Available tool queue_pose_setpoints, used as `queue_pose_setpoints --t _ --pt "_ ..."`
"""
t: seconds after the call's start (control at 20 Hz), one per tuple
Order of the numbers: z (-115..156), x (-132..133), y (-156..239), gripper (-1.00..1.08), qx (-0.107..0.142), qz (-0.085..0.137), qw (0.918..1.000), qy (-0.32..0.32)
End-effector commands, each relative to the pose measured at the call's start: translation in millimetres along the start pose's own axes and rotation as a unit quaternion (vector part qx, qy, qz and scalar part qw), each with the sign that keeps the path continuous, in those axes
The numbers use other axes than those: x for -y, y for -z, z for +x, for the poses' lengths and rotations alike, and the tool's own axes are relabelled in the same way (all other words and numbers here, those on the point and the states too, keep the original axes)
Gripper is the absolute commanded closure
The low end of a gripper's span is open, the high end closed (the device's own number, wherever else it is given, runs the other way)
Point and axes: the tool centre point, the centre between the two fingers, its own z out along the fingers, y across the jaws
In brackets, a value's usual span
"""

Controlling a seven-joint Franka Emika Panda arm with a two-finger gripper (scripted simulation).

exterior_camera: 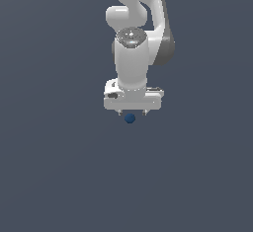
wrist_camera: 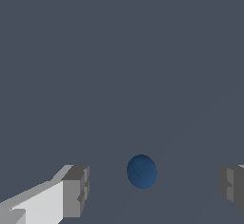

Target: Pick up the object and move it to a goal position.

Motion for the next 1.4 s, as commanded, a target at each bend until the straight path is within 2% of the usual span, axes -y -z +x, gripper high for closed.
queue_pose_setpoints --t 0.0,0.5,0.9,1.35 --pt "0 0 0 -0.92 0.000 0.000 1.0000 0.000" --pt "3 -30 0 -0.92 -0.005 -0.002 0.9999 -0.008" --pt "-1 -27 -7 -0.92 -0.004 -0.003 0.9997 -0.023" --pt "-19 -22 -35 -0.92 0.000 -0.008 0.9963 -0.086"
